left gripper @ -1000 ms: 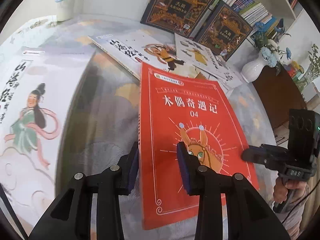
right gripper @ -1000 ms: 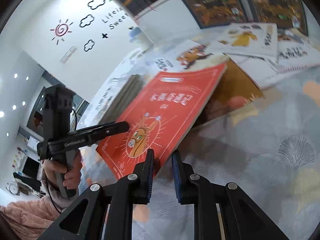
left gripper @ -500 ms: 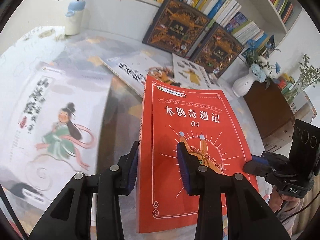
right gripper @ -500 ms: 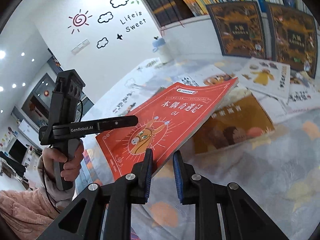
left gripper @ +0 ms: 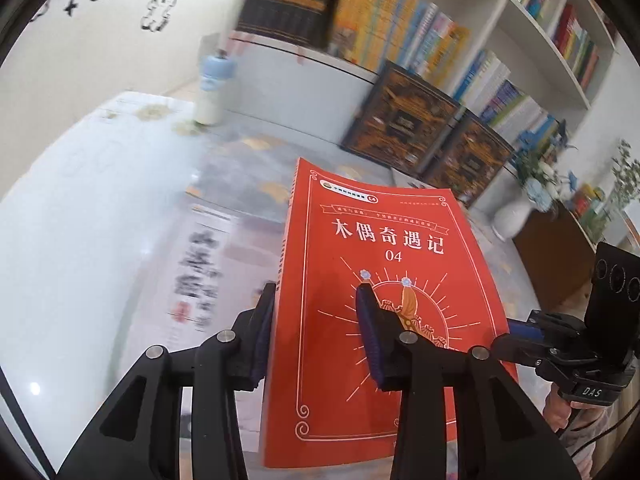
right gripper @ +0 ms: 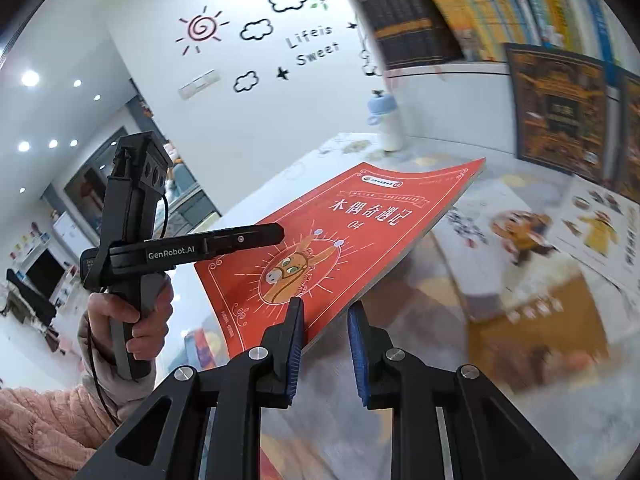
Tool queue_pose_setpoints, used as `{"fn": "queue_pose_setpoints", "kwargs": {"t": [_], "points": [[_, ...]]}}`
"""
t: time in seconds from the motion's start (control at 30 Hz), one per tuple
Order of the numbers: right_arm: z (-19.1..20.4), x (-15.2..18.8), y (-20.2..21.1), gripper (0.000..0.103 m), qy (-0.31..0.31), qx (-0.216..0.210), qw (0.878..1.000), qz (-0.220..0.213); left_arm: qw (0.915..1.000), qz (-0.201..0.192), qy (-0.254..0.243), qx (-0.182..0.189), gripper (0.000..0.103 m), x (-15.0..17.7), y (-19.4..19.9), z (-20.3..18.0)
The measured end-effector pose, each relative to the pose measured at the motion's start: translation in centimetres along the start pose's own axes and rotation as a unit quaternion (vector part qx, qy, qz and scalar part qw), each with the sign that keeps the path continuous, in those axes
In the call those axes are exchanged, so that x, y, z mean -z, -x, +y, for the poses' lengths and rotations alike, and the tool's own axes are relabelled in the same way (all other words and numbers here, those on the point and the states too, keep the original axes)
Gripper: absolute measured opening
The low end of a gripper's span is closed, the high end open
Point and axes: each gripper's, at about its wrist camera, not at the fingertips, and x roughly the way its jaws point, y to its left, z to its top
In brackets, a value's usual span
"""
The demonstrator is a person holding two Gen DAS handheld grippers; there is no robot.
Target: Organize books
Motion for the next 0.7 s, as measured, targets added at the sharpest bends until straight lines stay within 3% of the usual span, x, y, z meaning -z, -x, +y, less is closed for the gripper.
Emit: {"fn": "queue_pose_setpoints", "kwargs": {"t": [0.17, 0.33, 0.7], "points": [[1.6, -1.3, -4.7, 0.022, 0.008, -0.014, 1.000, 0.017, 0.9995, 0.001, 0.011, -0.030, 0.035, 0.0, 0.1, 3.7], [1.8, -1.4, -9.0, 0.022, -0.005, -0.026, 0.999, 0.044, 0.9986, 0.019, 0.034, -0.037, 0.035, 0.7, -1.2, 7.4], [1.4, 0.0, -13.5, 0.023, -0.028, -0.017, 0.995, 0.091, 0.9982, 0.039, 0.026, -0.038, 0.035, 1.8, -2.6, 9.2]]}}
